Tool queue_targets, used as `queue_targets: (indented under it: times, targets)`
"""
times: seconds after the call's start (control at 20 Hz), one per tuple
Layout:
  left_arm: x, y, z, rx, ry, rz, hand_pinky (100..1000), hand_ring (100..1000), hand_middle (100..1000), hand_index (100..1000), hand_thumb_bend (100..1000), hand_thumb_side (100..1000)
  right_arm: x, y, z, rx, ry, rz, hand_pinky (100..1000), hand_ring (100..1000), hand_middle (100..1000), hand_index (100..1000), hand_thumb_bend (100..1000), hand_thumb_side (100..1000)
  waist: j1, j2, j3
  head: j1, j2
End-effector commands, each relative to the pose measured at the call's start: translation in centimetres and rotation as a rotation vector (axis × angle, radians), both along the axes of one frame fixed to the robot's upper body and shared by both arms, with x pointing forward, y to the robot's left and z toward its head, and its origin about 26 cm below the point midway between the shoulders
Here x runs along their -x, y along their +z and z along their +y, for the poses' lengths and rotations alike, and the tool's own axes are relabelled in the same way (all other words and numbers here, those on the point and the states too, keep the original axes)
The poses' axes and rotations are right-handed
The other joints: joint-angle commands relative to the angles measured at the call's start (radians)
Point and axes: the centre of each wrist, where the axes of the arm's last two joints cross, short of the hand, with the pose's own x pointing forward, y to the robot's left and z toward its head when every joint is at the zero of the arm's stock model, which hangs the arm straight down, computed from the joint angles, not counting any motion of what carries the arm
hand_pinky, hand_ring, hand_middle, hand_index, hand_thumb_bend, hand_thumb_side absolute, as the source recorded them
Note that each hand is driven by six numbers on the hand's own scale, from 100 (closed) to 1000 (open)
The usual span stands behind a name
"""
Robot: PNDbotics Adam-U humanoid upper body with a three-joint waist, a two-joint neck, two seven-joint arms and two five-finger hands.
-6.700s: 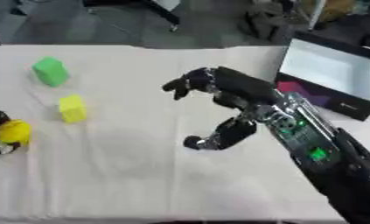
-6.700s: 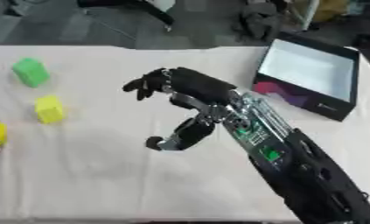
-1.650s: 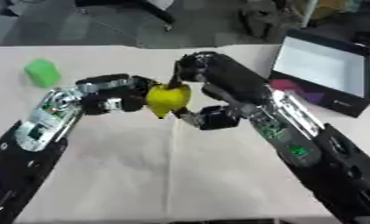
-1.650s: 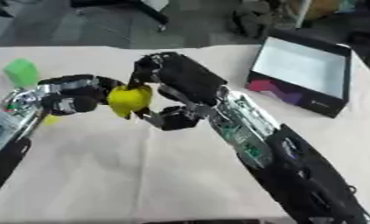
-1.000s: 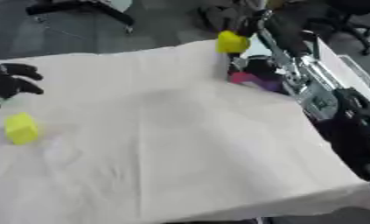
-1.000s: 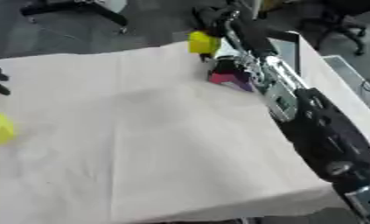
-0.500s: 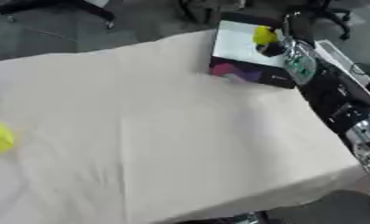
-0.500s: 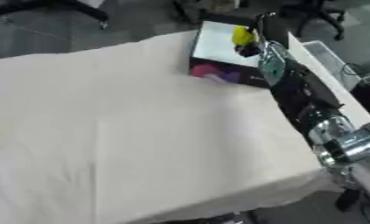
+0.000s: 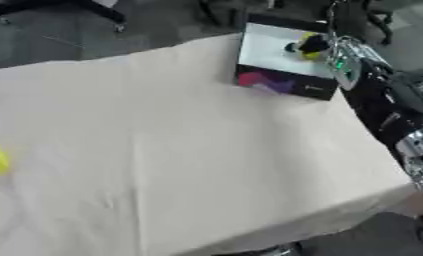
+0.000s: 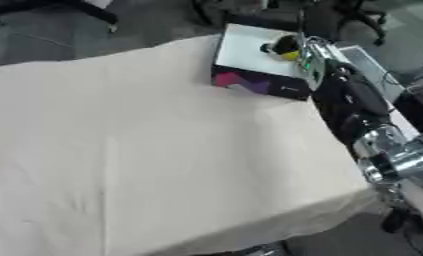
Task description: Pick up the objects with one hand, pass them to the other hand, and then place them into the box on the other side of the table.
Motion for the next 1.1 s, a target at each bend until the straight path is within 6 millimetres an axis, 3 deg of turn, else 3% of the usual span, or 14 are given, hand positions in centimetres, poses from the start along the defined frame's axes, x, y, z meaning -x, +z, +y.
queue_targets:
  times: [0.05, 0.2, 0.3, 0.45, 0.7, 0.8, 1.1]
  targets:
    - [-0.4, 1.7, 1.6, -0.083, 0.063, -0.042, 789, 627, 673, 780, 483, 621, 1.7, 4.7, 4.3, 0.126, 0.233, -0.122, 705, 668, 629, 921, 605, 290, -0.004, -0.015, -0.006, 0.132, -0.002]
    - [-1.4, 2.6, 3.1, -0.234, 0.144, -0.052, 783, 633, 682, 789, 476, 593, 4.9, 4.7, 10.9, 0.222, 0.535, -0.146, 723, 678, 643, 897, 533, 331, -0.006, -0.017, -0.020, 0.257, -0.002]
    - [-2.3, 3.2, 4.0, -0.407, 0.223, -0.055, 777, 646, 689, 797, 503, 573, 6.8, 4.4, 14.2, 0.260, 0.682, -0.138, 729, 681, 649, 889, 507, 341, -0.007, -0.020, -0.032, 0.303, -0.002]
    - [-3.8, 3.5, 5.2, -0.734, 0.339, -0.024, 766, 667, 711, 814, 574, 514, 8.3, 3.8, 17.0, 0.257, 0.797, -0.127, 724, 674, 638, 884, 516, 336, -0.011, -0.028, -0.051, 0.345, -0.002]
    - [-7.2, 1.1, 5.8, -1.179, 0.396, 0.111, 762, 689, 735, 836, 674, 499, 9.0, 3.0, 18.4, 0.218, 0.857, -0.107, 726, 673, 635, 878, 506, 334, -0.022, -0.038, -0.072, 0.374, -0.002]
    - [-8.5, 0.1, 5.5, -1.257, 0.386, 0.154, 766, 703, 748, 844, 703, 493, 9.0, 2.8, 18.5, 0.211, 0.866, -0.095, 728, 674, 636, 878, 498, 338, -0.026, -0.041, -0.079, 0.379, -0.002]
    - [-10.7, -2.6, 4.4, -1.331, 0.395, 0.217, 760, 697, 742, 837, 674, 452, 9.1, 2.5, 18.6, 0.191, 0.873, -0.087, 728, 671, 631, 876, 494, 340, -0.032, -0.042, -0.103, 0.383, -0.002]
